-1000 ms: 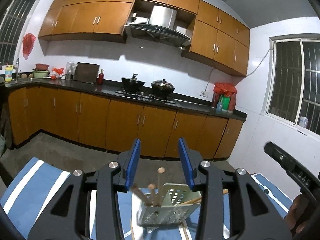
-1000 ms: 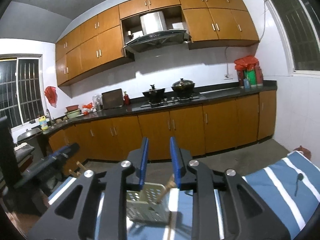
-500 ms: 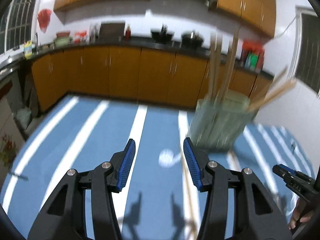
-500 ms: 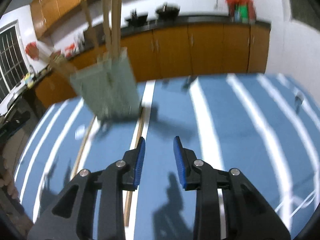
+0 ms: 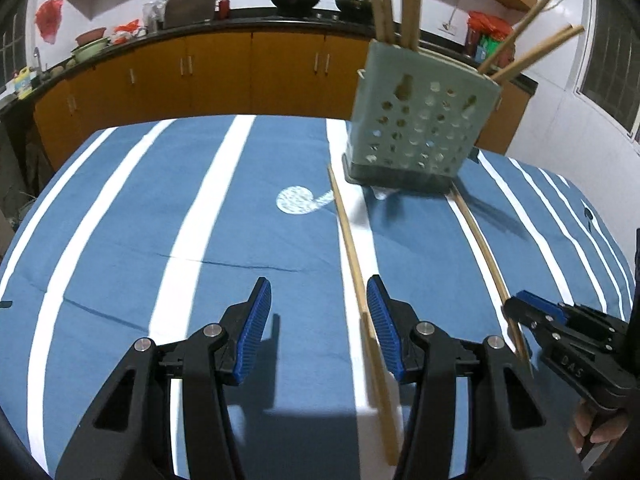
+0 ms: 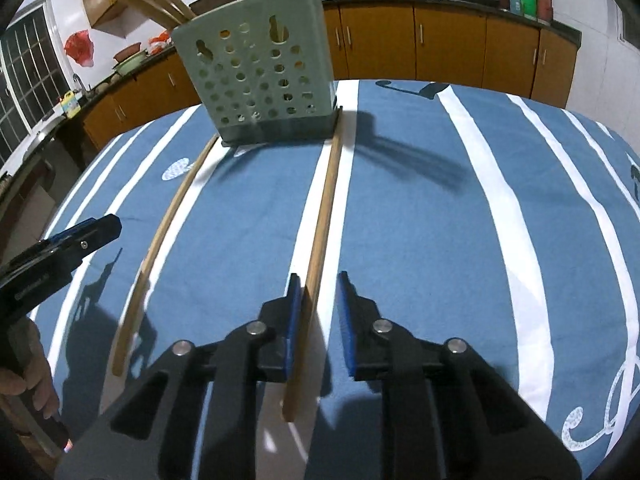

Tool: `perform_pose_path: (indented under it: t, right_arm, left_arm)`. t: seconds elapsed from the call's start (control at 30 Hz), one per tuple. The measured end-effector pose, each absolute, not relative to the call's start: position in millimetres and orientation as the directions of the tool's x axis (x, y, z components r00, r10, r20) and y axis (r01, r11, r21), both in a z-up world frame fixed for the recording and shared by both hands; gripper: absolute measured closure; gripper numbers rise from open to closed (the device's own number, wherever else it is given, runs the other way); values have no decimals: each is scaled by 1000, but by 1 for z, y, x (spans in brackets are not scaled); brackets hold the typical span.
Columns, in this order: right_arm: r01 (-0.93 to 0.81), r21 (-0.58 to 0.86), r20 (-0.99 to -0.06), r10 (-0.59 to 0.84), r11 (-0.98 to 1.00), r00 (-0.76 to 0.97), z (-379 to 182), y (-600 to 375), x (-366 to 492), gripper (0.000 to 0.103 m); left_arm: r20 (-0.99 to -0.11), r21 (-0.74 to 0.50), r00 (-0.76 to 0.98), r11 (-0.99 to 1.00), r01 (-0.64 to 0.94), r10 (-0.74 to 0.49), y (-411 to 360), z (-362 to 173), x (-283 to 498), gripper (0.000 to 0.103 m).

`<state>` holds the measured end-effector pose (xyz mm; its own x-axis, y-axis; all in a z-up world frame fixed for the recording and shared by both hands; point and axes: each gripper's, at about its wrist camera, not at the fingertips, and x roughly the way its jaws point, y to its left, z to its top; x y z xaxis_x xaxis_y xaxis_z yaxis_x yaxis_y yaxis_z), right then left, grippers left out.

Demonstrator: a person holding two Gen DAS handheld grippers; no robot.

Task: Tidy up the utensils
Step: 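Grasp the last wooden chopstick with the right tool while the left tool grasps one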

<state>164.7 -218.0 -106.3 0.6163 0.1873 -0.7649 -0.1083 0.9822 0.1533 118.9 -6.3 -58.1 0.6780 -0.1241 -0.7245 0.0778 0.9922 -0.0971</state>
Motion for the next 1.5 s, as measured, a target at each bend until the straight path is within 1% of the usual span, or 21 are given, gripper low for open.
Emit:
perform_pose_path:
  t: [0.03, 0.2, 0.37, 0.47, 0.5, 0.53, 0.57, 0.63, 0.7, 0.8, 0.97, 1.5]
  right_arm:
    - [-110, 143, -766, 181, 984, 617, -107, -218, 165, 94]
    - [-62, 120, -764, 132, 991, 631, -108, -227, 168, 95]
    - [29, 148, -760, 95, 989, 643, -106, -253, 169, 95]
    - [48, 149, -755, 82, 988, 651, -104, -261, 168, 95]
    - [52, 152, -754, 82, 987, 652, -104, -264, 168, 95]
    - [54, 155, -753, 82, 986, 653, -103, -265, 168, 95]
    - [56, 157, -752, 83, 986, 654, -103, -266, 168, 95]
    - [55, 160, -751, 85, 986, 654, -103, -266, 168, 95]
    - [53, 161, -751, 88, 986, 654, -103, -265, 168, 95]
    - [50, 164, -751, 92, 985, 654, -103, -263, 168, 95]
    - [45, 165, -749, 95, 985, 656, -103, -262, 169, 95]
    - [22, 142, -753, 93, 990, 651, -105, -254, 174, 95]
  left_arm:
    - [-728, -95, 674, 992, 82, -126, -8, -60, 119, 52]
    - [-741, -92, 658, 990, 102, -137, -16, -66, 118, 52]
    - [-755, -81, 640, 989, 123, -142, -25, -72, 116, 52]
    - [-764, -67, 631, 989, 131, -136, -30, -75, 116, 55]
    - [-768, -60, 626, 989, 134, -131, -32, -77, 117, 58]
    - [-773, -52, 622, 989, 135, -126, -34, -78, 117, 64]
    - [-778, -45, 617, 990, 137, -121, -35, -80, 118, 67]
    - [-782, -17, 616, 991, 135, -98, -37, -82, 118, 84]
    - [-785, -8, 613, 991, 133, -88, -36, -82, 120, 95]
    - [-790, -29, 607, 994, 107, -88, -25, -82, 127, 95]
    - [-788, -21, 614, 999, 45, -44, -1, -81, 139, 95]
    - [-785, -17, 617, 998, 68, -55, -1, -80, 145, 95]
